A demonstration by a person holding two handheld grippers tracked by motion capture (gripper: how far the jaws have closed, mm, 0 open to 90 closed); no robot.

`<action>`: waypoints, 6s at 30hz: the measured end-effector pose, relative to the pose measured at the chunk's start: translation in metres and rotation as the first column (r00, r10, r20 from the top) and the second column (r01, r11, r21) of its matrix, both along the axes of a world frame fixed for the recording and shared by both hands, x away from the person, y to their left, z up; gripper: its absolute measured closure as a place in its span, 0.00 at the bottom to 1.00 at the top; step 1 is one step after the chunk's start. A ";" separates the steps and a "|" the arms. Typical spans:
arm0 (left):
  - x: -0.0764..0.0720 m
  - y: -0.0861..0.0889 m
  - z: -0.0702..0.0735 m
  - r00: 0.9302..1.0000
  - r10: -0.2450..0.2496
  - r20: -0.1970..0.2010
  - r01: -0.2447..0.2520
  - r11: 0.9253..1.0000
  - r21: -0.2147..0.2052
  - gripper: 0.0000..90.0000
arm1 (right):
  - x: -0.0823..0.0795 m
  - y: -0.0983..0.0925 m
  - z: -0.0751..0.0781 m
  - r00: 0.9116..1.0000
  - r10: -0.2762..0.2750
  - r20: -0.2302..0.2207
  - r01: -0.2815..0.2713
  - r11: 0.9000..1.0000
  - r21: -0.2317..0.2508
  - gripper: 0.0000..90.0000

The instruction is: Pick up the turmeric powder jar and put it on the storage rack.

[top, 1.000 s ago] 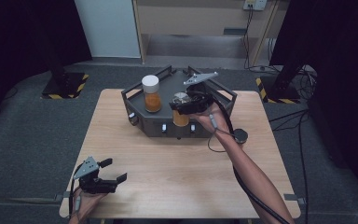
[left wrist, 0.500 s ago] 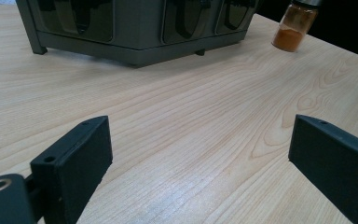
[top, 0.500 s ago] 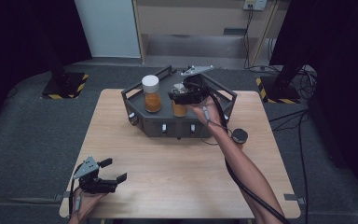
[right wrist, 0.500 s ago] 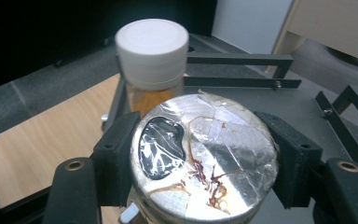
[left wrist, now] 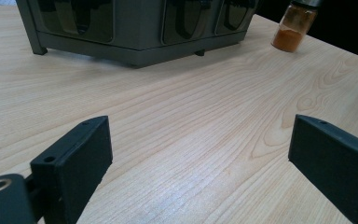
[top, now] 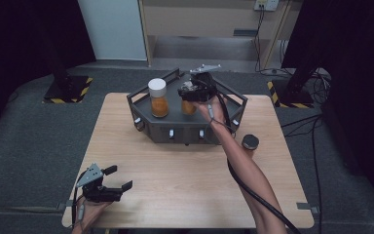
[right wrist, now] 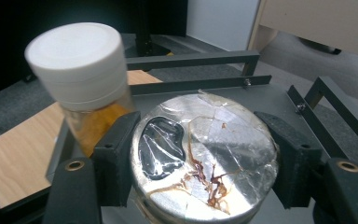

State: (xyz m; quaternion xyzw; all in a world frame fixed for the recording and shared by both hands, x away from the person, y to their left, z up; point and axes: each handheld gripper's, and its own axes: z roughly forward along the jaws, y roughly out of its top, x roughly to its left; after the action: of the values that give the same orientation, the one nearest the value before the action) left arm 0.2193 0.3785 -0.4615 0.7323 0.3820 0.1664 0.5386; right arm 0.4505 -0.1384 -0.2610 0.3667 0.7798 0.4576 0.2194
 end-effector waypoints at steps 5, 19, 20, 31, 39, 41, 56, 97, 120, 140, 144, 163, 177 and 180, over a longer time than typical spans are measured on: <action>0.000 0.000 0.000 1.000 0.000 -0.001 0.000 1.000 0.001 0.06 | 0.004 0.003 -0.006 1.000 -0.019 0.004 0.019 1.000 0.008 0.38; -0.001 0.000 0.000 1.000 0.000 0.003 0.000 1.000 0.000 0.06 | 0.010 0.010 -0.019 1.000 -0.021 -0.007 0.021 1.000 0.007 0.38; -0.001 0.000 0.000 1.000 0.000 0.003 0.000 1.000 -0.001 0.06 | 0.010 0.011 -0.019 1.000 -0.022 -0.009 0.022 1.000 0.005 0.38; -0.001 0.000 0.000 1.000 -0.002 0.004 0.002 1.000 0.000 0.06 | 0.014 0.012 -0.026 0.999 -0.025 -0.025 0.025 1.000 0.017 0.38; -0.001 -0.001 0.000 1.000 -0.005 0.005 0.005 1.000 0.004 0.06 | 0.014 0.013 -0.030 0.999 -0.028 -0.022 0.028 0.999 0.016 0.38; -0.001 -0.001 0.000 1.000 -0.005 0.006 0.005 1.000 0.004 0.06 | 0.013 0.013 -0.031 0.999 -0.028 -0.019 0.028 0.999 0.016 0.38; -0.002 -0.001 0.001 1.000 -0.005 0.007 0.005 1.000 0.007 0.06 | 0.014 0.013 -0.032 0.999 -0.030 -0.019 0.030 0.999 0.017 0.37; -0.001 -0.001 0.001 1.000 -0.007 0.007 0.007 1.000 0.005 0.06 | -0.041 -0.034 0.019 0.990 0.038 0.134 -0.047 0.997 0.064 0.14; -0.001 -0.002 0.000 1.000 -0.001 0.007 0.001 1.000 0.005 0.04 | -0.083 -0.082 0.007 0.986 0.077 0.148 -0.090 0.993 0.081 0.14; -0.002 -0.001 -0.001 1.000 -0.004 0.013 0.004 1.000 -0.004 0.03 | -0.119 -0.122 -0.013 0.986 0.080 0.146 -0.095 0.991 0.097 0.14; -0.002 -0.001 -0.001 1.000 -0.005 0.015 0.005 1.000 -0.003 0.03 | -0.128 -0.129 -0.019 0.986 0.080 0.143 -0.095 0.990 0.100 0.14; -0.002 -0.001 -0.001 1.000 -0.001 0.016 0.001 1.000 0.000 0.03 | -0.163 -0.161 -0.052 0.988 0.061 0.139 -0.076 0.991 0.106 0.14; -0.003 -0.001 -0.001 1.000 -0.005 0.021 0.005 1.000 -0.002 0.03 | -0.190 -0.184 -0.079 0.993 0.009 0.120 -0.024 0.992 0.127 0.14; -0.003 -0.001 -0.001 1.000 -0.005 0.021 0.005 1.000 -0.004 0.03 | -0.194 -0.190 -0.086 0.993 -0.004 0.114 -0.013 0.990 0.144 0.14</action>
State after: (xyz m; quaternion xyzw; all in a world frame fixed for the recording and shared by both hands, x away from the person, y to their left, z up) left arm 0.2166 0.3777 -0.4628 0.7304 0.3748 0.1721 0.5444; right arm 0.2562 -0.3280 -0.3475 0.3531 0.7317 0.5334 0.2354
